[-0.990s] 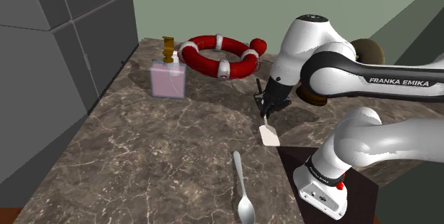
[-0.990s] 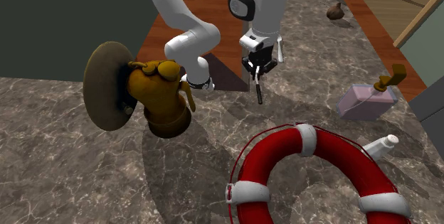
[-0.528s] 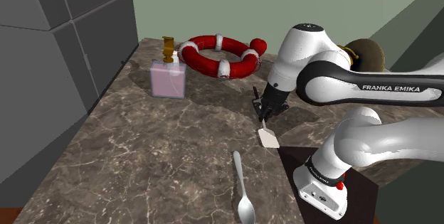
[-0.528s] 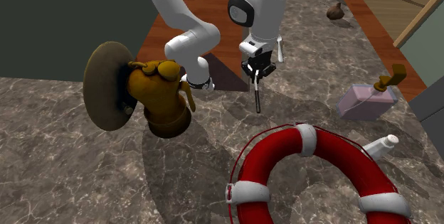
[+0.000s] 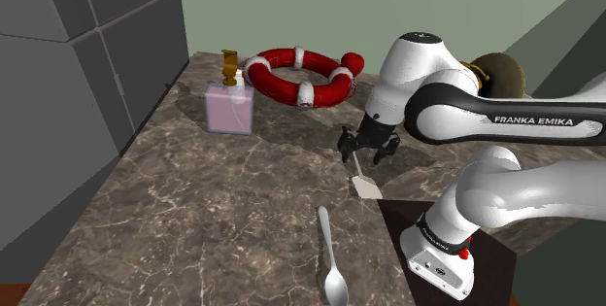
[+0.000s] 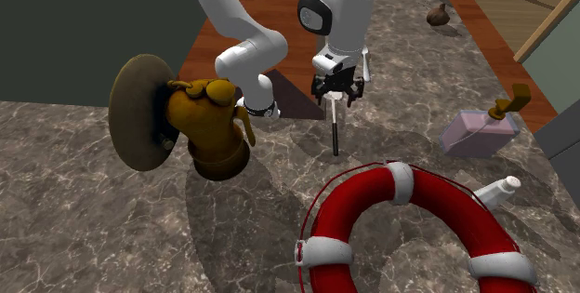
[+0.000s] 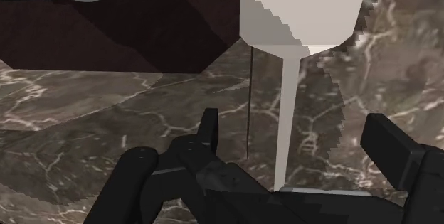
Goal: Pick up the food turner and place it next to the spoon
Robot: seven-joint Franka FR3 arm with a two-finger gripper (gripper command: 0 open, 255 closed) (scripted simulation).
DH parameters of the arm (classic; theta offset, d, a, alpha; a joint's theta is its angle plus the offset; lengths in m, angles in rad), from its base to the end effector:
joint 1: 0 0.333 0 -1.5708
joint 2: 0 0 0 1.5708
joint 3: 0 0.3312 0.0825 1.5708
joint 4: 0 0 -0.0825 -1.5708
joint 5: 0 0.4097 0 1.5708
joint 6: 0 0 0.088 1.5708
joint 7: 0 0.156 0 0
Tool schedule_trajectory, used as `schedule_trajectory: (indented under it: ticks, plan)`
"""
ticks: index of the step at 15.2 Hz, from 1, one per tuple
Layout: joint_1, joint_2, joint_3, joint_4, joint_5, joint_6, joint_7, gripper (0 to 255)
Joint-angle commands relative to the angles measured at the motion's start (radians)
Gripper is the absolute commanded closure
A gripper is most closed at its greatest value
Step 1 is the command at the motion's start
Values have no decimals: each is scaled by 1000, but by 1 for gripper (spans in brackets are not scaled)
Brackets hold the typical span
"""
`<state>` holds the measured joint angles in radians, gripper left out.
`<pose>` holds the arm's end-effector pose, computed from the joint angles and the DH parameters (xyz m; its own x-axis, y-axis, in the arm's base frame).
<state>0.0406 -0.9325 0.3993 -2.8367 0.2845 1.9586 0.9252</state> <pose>0.2724 0.1272 0.3698 0.7371 -0.6729 0.0613 -0.6744 -0.7384 0.0040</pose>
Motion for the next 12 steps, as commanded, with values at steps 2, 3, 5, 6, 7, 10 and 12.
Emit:
schedule_trajectory:
  ticks: [2, 3, 5, 6, 7, 10, 12]
  plan:
    - [-3, -11, -10, 28, -9, -38, 1, 0]
    - [-6, -20, -20, 57, -19, -76, 2, 0]
    - [-12, -29, -35, 112, -34, -139, 3, 0]
    - [-12, -29, -36, 112, -34, -139, 4, 0]
    - [-12, -29, -36, 112, -34, -139, 4, 0]
    - [-12, -29, -36, 112, -34, -139, 4, 0]
    - [-12, -29, -36, 112, -34, -139, 4, 0]
